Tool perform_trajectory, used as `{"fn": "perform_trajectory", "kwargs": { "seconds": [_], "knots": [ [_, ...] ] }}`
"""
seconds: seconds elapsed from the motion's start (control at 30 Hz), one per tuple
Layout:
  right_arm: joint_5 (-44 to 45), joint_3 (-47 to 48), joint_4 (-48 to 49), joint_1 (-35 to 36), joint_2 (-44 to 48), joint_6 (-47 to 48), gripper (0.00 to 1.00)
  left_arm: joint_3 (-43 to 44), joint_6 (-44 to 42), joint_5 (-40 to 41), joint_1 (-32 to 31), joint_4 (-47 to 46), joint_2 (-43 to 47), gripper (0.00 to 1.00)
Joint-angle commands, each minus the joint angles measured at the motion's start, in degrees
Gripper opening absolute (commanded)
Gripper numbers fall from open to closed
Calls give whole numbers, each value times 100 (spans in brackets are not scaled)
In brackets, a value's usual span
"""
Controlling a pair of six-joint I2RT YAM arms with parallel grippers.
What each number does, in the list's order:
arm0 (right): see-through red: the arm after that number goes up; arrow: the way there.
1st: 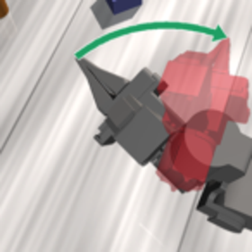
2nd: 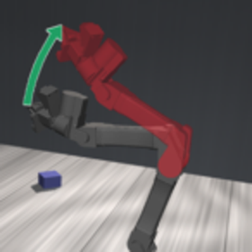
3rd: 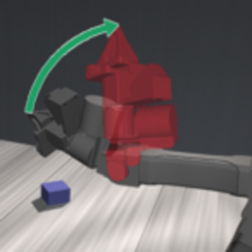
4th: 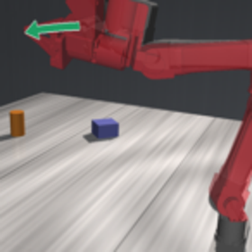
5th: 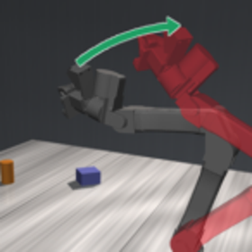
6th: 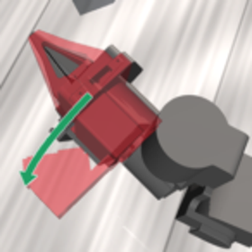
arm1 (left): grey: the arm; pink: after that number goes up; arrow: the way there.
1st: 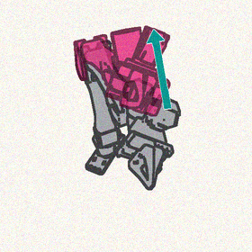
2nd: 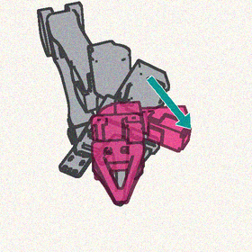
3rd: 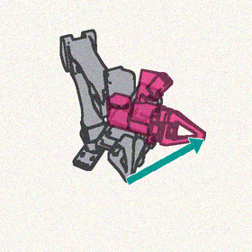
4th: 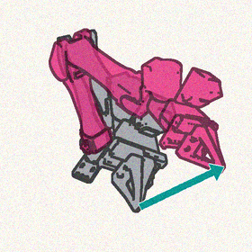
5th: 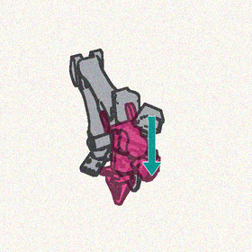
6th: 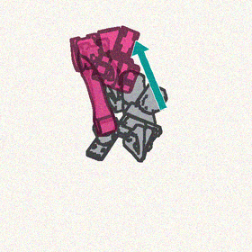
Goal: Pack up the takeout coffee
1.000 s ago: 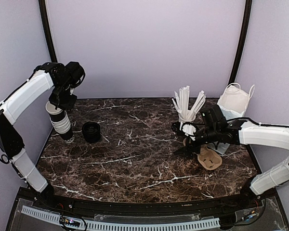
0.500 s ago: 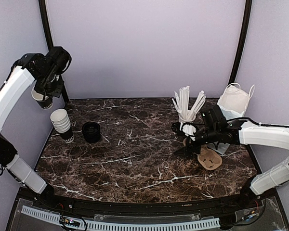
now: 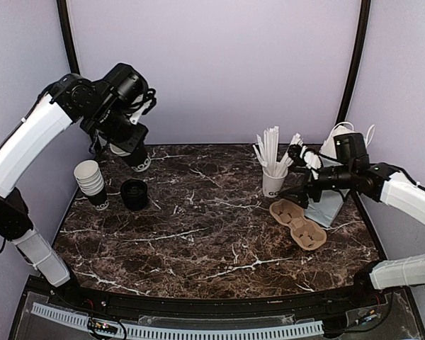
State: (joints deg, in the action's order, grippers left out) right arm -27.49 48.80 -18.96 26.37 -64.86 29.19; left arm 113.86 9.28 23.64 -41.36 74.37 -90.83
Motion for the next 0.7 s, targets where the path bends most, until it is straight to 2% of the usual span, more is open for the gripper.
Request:
{"fn": "perform_trajectory", "kwargs": {
  "seconds": [0.0,0.1,0.37,0.53,0.67],
  "knots": [
    [-742,189,-398,-524,587,-175,97,231,-134,-636,-848,141,-473,0],
    [-869,19,-343,-662,647,-105,97,340,-187,-682,-1534,147,-921,0],
    [-384,-254,150,-694,533,-223,98,491,-708,-1064,-3004,-195,-1924,0],
    [-565,-458,297,-864,596,-288,99,652,-676,-1063,-3301,-165,-2552,0],
    [-549,-479,349,-910,590,-327,99,668,-553,-1239,-3361,-522,-2720,0]
  ]
}}
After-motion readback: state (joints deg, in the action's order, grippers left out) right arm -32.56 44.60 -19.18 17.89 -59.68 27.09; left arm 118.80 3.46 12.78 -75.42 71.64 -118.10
